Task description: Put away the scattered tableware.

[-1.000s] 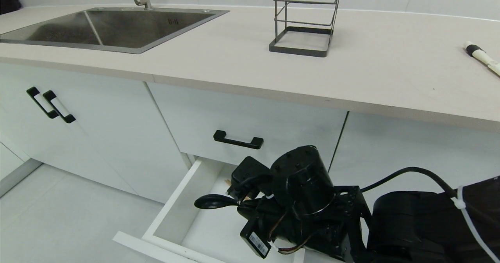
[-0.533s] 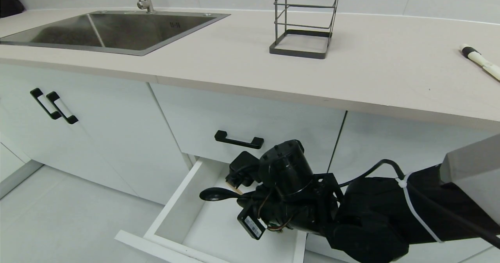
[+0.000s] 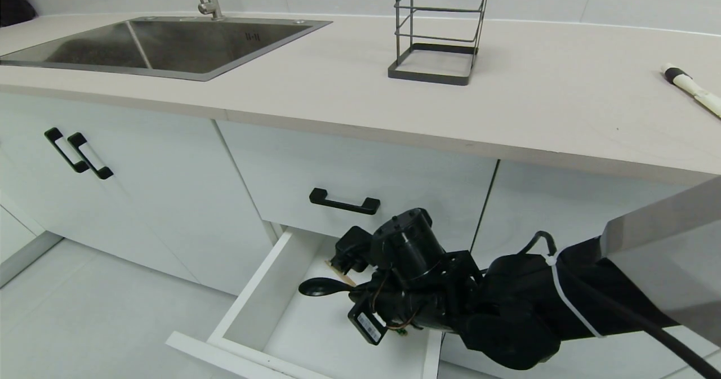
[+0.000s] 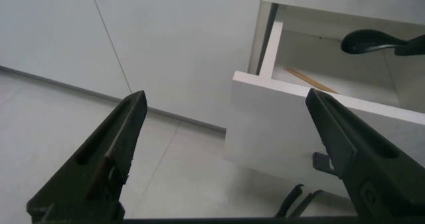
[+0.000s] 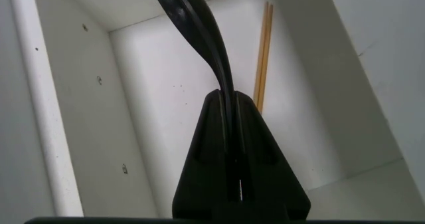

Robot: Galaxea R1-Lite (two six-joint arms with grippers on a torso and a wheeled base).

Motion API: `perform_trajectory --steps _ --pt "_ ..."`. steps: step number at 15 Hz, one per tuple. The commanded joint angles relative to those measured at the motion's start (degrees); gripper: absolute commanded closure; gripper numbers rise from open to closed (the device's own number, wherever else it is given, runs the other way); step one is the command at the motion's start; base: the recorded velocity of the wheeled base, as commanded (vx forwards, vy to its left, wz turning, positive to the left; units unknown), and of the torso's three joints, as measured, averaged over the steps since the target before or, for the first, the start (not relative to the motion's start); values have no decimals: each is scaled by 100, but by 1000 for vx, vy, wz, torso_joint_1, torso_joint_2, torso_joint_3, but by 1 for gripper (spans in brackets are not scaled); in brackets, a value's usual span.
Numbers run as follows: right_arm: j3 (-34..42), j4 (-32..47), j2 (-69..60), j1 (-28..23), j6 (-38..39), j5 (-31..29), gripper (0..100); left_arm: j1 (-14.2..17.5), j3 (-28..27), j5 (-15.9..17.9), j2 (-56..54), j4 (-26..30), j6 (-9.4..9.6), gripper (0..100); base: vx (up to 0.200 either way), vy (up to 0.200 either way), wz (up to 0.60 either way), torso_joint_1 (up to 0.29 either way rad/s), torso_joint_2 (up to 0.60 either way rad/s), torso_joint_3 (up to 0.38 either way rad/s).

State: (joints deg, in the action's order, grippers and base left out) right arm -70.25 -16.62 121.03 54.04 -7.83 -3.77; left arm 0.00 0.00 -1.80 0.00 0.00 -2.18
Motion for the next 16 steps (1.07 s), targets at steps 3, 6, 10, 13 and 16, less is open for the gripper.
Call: perform_trajectory --steps 3,6,10,13,16 --pt "-32 0 386 54 9 -28 100 0 0 -4 0 0 -2 0 0 0 0 0 0 0" --pt "-252 0 606 54 0 -28 100 0 0 -4 0 0 -2 0 0 0 0 0 0 0" --pt "-480 9 870 54 -8 -36 100 0 0 -4 0 0 -2 0 0 0 0 0 0 0" --pt "-700 44 1063 54 -8 -36 100 0 0 -4 0 0 -2 0 0 0 0 0 0 0" --pt "-885 264 1169 54 -8 -36 100 0 0 -4 0 0 -2 0 0 0 0 0 0 0"
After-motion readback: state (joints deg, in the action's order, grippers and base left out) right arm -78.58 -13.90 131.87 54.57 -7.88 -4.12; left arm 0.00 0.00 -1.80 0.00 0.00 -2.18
